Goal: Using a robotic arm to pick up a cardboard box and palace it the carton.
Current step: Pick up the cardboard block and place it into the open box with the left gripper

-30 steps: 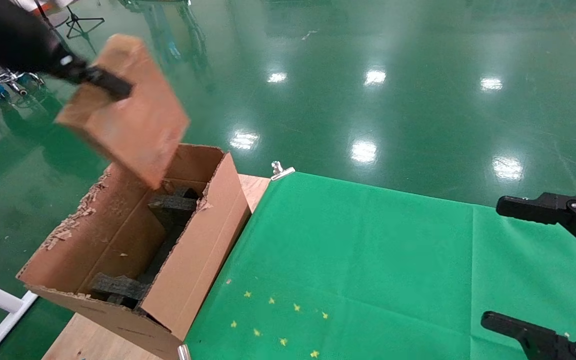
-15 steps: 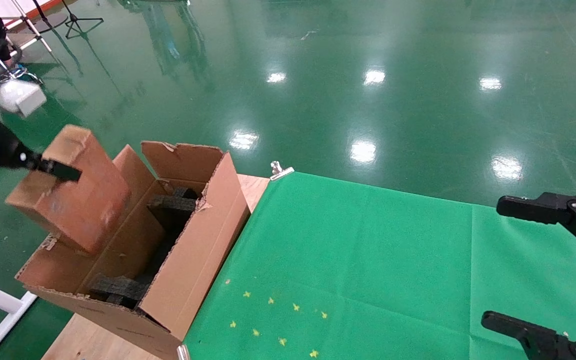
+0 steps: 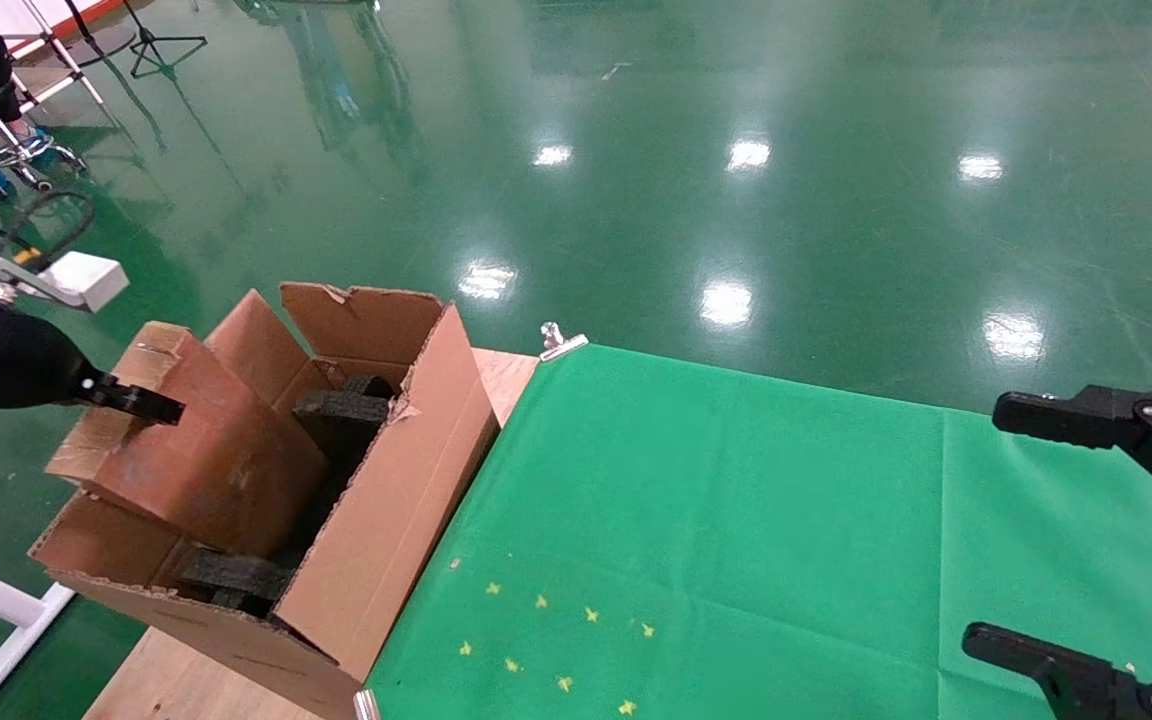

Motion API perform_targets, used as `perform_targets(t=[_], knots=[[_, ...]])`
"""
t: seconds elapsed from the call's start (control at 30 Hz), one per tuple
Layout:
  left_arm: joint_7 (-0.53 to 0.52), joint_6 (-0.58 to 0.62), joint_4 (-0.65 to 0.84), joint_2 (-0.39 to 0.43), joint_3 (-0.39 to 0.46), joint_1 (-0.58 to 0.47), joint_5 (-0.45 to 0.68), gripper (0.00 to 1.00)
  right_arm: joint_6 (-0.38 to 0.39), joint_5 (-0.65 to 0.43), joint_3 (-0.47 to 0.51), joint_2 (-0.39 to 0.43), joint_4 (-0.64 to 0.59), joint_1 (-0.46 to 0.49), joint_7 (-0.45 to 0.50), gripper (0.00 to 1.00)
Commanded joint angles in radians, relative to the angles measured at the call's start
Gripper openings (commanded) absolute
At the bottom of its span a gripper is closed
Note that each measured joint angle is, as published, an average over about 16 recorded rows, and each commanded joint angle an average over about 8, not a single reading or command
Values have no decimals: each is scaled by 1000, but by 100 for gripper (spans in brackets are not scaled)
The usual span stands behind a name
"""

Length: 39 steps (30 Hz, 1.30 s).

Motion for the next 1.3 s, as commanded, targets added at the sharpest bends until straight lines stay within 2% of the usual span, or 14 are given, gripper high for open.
perform_targets(t=[0.03,0.7,1.17,1.3], knots=[[18,-23,41,19,-1,22,-9,0,0,0,0,0,0,0,0,100],[121,-121,362,192,-25,183,-78,0,0,0,0,0,0,0,0,100],[130,-329,446,266,-44,292,-104,0,0,0,0,0,0,0,0,100],[136,-356,452,276,-45,318,-105,0,0,0,-1,0,0,0,0,100]])
